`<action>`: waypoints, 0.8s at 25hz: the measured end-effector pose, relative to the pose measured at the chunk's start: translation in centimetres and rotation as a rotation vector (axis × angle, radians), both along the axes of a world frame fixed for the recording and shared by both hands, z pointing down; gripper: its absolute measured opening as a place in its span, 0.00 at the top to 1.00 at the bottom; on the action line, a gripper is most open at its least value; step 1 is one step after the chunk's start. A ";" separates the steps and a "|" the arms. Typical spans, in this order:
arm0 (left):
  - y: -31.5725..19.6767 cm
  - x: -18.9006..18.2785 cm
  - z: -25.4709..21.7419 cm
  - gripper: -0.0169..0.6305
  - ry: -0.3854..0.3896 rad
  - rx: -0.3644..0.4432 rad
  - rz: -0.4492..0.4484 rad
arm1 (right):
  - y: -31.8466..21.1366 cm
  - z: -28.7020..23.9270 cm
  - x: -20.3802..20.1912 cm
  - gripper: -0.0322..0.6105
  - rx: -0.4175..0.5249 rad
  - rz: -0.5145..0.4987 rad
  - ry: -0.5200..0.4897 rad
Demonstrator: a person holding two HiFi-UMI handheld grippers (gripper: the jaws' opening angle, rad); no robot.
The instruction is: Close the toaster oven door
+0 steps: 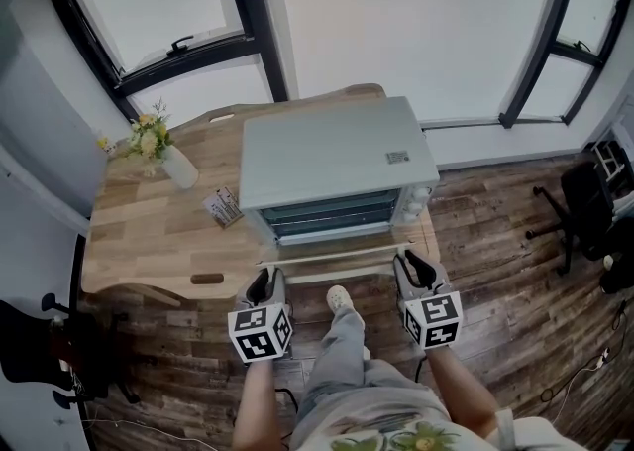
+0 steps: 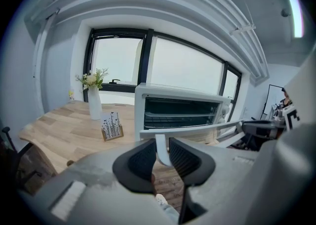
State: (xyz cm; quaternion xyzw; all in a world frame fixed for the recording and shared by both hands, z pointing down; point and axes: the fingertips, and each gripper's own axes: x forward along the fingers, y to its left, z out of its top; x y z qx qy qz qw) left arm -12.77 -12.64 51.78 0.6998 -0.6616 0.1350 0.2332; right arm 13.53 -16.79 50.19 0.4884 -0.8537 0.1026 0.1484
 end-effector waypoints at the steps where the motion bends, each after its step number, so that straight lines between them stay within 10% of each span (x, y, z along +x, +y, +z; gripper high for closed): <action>1: 0.0 -0.1 0.0 0.83 0.002 0.002 0.000 | 0.0 0.0 -0.1 0.82 0.003 0.001 0.004; 20: -1.5 -0.4 -1.3 0.83 0.021 0.029 -0.022 | -1.6 -1.4 -0.4 0.82 0.044 0.003 0.030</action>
